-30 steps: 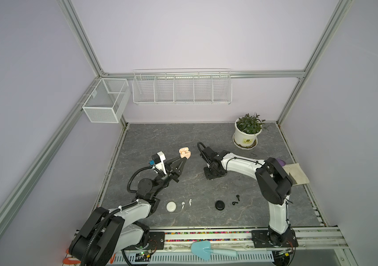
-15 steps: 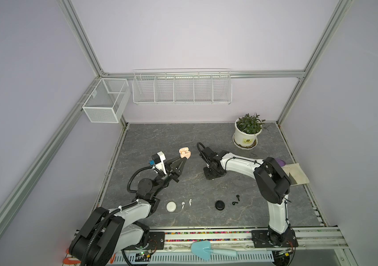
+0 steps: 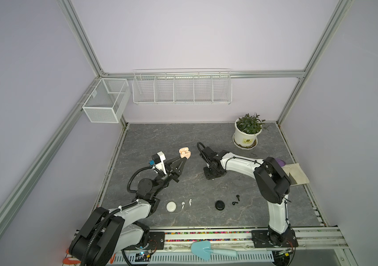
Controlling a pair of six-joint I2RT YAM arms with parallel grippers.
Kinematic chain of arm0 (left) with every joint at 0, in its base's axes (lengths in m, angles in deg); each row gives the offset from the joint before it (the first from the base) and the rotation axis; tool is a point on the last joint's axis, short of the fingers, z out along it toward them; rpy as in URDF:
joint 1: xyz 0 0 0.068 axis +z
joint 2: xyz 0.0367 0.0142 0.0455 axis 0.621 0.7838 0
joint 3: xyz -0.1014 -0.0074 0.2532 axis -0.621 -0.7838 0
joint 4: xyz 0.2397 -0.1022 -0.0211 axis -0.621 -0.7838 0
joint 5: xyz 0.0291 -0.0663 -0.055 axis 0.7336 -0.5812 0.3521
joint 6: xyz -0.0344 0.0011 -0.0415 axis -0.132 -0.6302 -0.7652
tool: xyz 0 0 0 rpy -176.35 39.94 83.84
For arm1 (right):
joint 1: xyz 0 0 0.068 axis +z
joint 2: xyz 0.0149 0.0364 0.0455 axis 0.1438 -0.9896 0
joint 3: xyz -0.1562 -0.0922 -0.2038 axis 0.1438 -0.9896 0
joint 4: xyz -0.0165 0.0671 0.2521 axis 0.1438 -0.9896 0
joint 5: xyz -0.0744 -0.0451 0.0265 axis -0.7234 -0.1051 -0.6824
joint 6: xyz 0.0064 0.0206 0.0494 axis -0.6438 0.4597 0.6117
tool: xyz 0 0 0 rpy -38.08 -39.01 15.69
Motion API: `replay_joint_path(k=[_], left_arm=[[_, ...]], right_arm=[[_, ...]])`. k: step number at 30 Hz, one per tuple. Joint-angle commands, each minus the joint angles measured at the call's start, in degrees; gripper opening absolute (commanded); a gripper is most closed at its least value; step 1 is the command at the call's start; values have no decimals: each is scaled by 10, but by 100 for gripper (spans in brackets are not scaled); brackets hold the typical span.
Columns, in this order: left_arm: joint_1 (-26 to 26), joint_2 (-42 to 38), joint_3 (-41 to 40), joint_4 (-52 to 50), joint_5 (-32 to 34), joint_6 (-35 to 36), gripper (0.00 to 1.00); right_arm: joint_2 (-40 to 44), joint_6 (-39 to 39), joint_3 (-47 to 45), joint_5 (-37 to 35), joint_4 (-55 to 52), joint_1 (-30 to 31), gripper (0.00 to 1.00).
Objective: Insert wireless bluetooth earbuds into charging case
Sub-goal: Pick up the wireless bluetooth earbud from the center of the table, then insert the wireless bluetooth earbud into the charging case.
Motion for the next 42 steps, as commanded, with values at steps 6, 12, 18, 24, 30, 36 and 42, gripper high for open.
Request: replay_joint_path(k=[6, 12, 18, 24, 30, 36, 42], left_arm=[[3, 11, 46, 21, -8, -3, 0], [2, 21, 88, 21, -19, -15, 0], [2, 22, 130, 21, -25, -32, 0], [-2, 26, 159, 22, -31, -40, 0], [-10, 40, 189, 22, -53, -41, 0], [-16, 48, 202, 22, -63, -41, 0], [-16, 47, 208, 22, -71, -40, 0]], right_arm=[[98, 19, 4, 41, 25, -36, 16], [162, 36, 29, 78, 65, -57, 16], [251, 74, 34, 88, 152, -65, 16], [308, 106, 58, 96, 217, -66, 16], [331, 124, 88, 136, 267, -63, 15], [342, 108, 77, 177, 370, -31, 15], [356, 115, 36, 180, 463, -6, 15]])
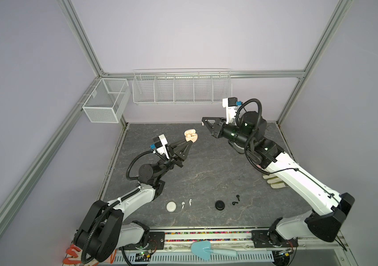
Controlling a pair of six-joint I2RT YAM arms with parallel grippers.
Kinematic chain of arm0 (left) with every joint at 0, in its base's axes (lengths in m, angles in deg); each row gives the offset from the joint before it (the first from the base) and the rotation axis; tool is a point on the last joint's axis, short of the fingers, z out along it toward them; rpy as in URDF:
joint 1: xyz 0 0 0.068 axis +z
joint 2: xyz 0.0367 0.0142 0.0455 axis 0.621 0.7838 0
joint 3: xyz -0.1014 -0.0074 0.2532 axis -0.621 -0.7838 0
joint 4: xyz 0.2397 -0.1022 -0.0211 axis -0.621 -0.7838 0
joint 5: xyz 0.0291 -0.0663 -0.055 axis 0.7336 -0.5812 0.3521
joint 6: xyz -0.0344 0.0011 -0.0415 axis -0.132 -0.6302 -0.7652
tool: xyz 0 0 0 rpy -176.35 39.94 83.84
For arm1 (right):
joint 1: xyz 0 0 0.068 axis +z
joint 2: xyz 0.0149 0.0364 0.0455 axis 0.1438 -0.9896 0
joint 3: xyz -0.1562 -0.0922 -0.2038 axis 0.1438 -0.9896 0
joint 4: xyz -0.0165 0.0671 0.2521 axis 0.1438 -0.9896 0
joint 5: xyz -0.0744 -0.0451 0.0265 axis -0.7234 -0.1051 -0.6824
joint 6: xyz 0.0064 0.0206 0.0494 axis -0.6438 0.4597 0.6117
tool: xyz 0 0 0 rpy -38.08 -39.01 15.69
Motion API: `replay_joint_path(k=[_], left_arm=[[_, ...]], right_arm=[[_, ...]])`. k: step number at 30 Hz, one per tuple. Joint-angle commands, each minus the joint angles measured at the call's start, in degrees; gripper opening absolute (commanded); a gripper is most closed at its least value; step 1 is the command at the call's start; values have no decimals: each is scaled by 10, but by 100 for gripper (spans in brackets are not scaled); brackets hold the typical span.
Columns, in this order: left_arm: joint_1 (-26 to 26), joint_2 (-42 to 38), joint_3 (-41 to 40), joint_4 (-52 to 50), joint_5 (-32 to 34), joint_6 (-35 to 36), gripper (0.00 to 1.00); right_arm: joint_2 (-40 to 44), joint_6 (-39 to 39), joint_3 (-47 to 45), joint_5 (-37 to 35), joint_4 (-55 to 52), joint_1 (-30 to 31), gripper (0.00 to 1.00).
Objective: Insert wireless bluetooth earbuds into charging case
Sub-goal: Insert the wireless bluetooth earbud into the charging case.
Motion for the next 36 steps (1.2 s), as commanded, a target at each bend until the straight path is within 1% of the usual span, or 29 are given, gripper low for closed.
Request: replay_joint_path(k=[1, 8, 17, 36], left_arm=[[-3, 2, 20, 22, -15, -7, 0], [-3, -1, 17, 22, -21, -1, 0], [-3, -3, 13, 22, -17, 5, 0], [-2, -10, 5, 21, -12, 15, 0]], right_arm=[[20, 10, -29, 17, 92, 10, 14], [1, 38, -28, 53, 102, 18, 13], [8, 34, -46, 51, 97, 34, 13], [9, 49, -67, 59, 67, 36, 13]])
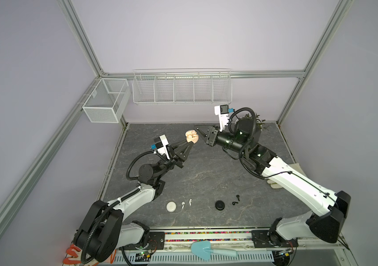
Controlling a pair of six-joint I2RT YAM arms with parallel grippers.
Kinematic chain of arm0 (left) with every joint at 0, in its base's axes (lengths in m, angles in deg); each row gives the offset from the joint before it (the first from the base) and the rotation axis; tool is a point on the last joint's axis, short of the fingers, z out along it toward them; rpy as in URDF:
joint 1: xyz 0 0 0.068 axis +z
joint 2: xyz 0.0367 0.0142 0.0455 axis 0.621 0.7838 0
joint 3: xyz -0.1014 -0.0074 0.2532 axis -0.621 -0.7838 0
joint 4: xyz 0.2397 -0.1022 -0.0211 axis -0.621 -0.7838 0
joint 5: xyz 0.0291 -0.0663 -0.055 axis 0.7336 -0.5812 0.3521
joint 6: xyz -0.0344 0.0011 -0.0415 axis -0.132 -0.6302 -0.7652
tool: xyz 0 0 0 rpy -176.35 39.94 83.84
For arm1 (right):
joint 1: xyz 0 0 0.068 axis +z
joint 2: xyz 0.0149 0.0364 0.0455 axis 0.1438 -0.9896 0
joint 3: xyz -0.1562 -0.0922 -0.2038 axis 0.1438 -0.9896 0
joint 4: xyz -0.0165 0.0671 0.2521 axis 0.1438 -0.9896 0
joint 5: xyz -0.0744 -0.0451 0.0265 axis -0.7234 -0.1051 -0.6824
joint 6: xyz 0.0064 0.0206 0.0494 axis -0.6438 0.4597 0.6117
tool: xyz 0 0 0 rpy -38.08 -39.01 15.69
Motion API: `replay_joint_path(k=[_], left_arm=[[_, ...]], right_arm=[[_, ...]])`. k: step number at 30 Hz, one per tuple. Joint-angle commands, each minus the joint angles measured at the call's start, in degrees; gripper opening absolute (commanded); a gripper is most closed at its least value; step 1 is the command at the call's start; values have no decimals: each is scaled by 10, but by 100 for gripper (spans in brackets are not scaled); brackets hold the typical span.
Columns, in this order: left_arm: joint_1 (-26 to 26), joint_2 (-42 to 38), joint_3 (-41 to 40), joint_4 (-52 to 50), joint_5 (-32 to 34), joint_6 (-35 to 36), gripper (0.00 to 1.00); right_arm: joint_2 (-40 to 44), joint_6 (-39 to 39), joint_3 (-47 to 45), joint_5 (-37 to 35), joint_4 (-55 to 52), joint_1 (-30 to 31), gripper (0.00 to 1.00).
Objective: Insert wireless bluetooth earbuds into charging case
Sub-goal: Insert the wireless bluetooth earbud into the charging case.
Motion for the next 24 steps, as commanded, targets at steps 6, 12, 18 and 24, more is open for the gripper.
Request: replay_joint_path(k=[6, 12, 18, 24], left_arm=[[-1, -10, 1, 22, 7, 9, 0], [-1, -10, 2, 22, 6, 9, 0], [-1, -10, 0, 22, 6, 10, 0], [-1, -10, 1, 22, 6, 10, 0]], right_arm=[[8, 15, -14, 6, -11, 3, 13], [10, 15, -17, 5, -15, 5, 13], [10, 13, -19, 7, -17, 8, 13], [11, 10, -19, 2, -27, 11, 14]])
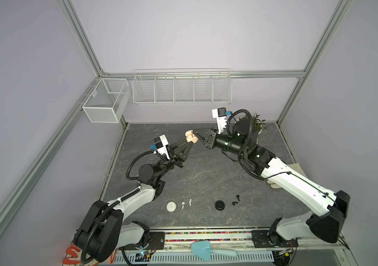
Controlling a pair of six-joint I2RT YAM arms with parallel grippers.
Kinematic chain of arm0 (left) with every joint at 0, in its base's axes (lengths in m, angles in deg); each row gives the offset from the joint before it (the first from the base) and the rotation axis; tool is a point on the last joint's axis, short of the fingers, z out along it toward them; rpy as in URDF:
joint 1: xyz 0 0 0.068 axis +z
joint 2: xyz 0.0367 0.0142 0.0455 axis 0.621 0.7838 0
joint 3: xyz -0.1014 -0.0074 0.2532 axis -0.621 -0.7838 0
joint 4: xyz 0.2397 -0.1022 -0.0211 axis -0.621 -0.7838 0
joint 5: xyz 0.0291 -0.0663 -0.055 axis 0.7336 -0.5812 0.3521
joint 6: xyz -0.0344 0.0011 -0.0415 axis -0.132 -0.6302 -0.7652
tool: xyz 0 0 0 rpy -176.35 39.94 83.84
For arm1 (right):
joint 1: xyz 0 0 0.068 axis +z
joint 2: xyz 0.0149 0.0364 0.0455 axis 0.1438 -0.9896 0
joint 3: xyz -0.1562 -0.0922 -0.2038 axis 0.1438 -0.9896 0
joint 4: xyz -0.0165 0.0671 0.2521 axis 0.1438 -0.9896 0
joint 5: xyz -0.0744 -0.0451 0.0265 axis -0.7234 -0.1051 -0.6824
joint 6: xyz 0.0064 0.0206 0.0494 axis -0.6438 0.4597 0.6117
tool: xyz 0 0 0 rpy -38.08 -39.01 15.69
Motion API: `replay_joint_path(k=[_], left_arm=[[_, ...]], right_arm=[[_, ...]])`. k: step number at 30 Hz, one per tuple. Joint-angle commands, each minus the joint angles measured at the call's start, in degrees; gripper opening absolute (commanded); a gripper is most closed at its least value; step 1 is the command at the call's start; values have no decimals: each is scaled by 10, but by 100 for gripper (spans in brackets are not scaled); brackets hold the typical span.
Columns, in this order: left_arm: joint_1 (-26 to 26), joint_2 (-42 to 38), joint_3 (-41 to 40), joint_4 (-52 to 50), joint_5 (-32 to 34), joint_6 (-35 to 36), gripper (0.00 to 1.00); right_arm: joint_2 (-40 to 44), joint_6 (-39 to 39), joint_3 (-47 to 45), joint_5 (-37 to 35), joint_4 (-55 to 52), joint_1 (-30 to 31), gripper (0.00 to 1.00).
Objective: Insert wireless bluetooth earbuds into charging case
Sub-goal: Insert the wireless bluetooth earbud into the charging case, then close the charging case.
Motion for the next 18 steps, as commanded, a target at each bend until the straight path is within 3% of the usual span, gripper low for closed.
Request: replay_joint_path(k=[1, 13, 18], left_arm=[[-1, -10, 1, 22, 4, 10, 0], [-1, -15, -1, 22, 3, 13, 0], [-1, -17, -1, 22, 5, 14, 0]], right_arm=[[11, 7, -10, -2, -8, 5, 14], [8, -11, 4, -25, -61, 8, 20], [8, -6, 10, -23, -64, 10, 19]])
